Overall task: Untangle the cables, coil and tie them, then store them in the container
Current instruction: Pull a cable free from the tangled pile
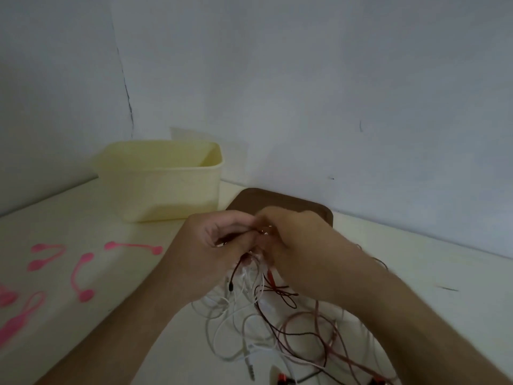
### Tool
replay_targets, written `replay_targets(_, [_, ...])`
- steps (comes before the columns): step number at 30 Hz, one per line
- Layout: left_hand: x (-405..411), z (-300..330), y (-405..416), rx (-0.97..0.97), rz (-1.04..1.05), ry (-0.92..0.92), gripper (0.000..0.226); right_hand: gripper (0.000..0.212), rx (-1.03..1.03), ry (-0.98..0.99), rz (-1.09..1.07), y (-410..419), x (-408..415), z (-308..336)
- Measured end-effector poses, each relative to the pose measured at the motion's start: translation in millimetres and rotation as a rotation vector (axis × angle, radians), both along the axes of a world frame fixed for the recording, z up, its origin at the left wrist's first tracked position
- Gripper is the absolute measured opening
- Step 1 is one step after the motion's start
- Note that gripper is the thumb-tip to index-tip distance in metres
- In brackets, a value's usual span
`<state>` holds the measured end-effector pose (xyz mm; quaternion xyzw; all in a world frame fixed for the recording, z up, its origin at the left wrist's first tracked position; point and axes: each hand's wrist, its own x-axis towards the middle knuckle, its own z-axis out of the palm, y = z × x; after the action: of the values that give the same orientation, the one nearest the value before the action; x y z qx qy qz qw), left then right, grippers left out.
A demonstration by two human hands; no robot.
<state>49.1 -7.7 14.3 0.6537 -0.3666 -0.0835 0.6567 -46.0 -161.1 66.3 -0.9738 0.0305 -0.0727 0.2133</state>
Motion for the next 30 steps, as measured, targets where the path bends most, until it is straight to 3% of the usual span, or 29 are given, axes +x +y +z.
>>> replay_targets(2, [3.8,0.3,3.2,0.028,0.009,-0.041,0.033,0.024,0.023,-0.01,-0.073,-5.0,6.5,-3.7])
replay_targets(5, [7.5,4.2,8.2,0.096,-0.014,-0.034,0.029,0.036,0.345,-0.058,-0.14,-15.0,3.4,0.9])
replay_targets(11, [5.5,8.2,11.5,0.198,-0.07,-0.124,0.031,0.034,0.915,-0.001,-0.122,-24.3,3.5,5.8])
replay_targets(14, [6.2,8.3,11.3,0.178,-0.031,-0.2,0.028,0.031,1.094,-0.026,-0.184,-27.8,4.6,3.9])
replay_targets(20, [12.7,3.3,8.3,0.028,0.081,-0.217,0.021,0.03,1.23,-0.108,-0.242,-35.0,5.3,-0.7])
replay_targets(25, [12.9,0.7,10.9,0.192,0.047,-0.333,0.031,0.028,1.256,-0.169,-0.208,-38.1,5.4,-0.1])
replay_targets(30, [13.0,-3.5,11.1,0.251,-0.034,-0.411,0.037,0.028,1.15,-0.129,-0.201,-35.9,5.9,-3.6])
